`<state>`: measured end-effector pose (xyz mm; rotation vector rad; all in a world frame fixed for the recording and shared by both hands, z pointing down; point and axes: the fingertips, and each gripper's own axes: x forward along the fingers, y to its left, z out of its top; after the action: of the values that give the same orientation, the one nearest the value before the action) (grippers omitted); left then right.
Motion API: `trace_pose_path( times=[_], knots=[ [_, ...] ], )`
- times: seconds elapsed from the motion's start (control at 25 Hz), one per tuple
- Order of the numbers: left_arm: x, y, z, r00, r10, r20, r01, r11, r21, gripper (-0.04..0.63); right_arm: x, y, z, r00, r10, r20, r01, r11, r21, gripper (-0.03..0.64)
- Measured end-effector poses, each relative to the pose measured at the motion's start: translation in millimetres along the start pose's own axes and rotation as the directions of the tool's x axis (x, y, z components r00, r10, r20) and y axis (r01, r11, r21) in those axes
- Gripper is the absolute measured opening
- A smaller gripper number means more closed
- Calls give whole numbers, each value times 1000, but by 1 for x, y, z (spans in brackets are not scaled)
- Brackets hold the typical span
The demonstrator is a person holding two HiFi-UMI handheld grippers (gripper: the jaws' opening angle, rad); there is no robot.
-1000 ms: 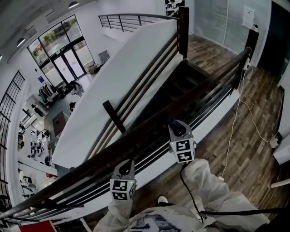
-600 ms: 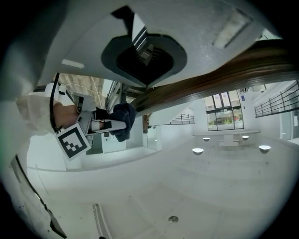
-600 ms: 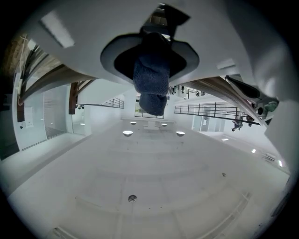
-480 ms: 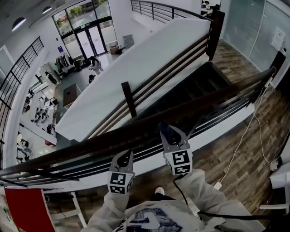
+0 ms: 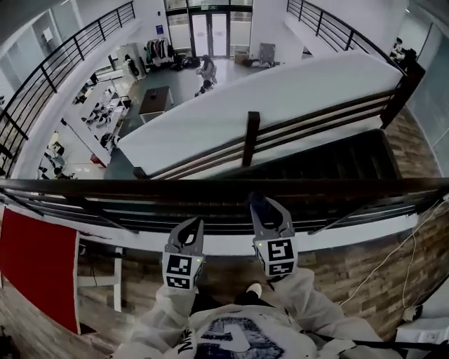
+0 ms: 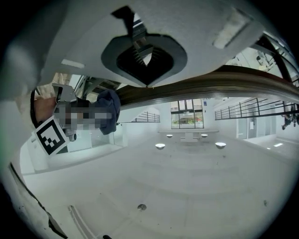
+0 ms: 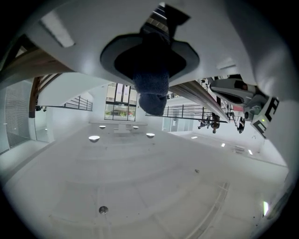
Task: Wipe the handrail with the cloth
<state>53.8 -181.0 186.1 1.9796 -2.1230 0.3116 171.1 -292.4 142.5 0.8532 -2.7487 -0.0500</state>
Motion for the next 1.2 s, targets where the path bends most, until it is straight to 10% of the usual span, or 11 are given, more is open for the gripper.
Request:
trace_pose_path(
  times=[1.2],
  knots=[
    [-216,350,-174,893,434,-121,-450,869,-204,0,184,465,-38,847,498,-186,-512,858,-39,103]
  ],
)
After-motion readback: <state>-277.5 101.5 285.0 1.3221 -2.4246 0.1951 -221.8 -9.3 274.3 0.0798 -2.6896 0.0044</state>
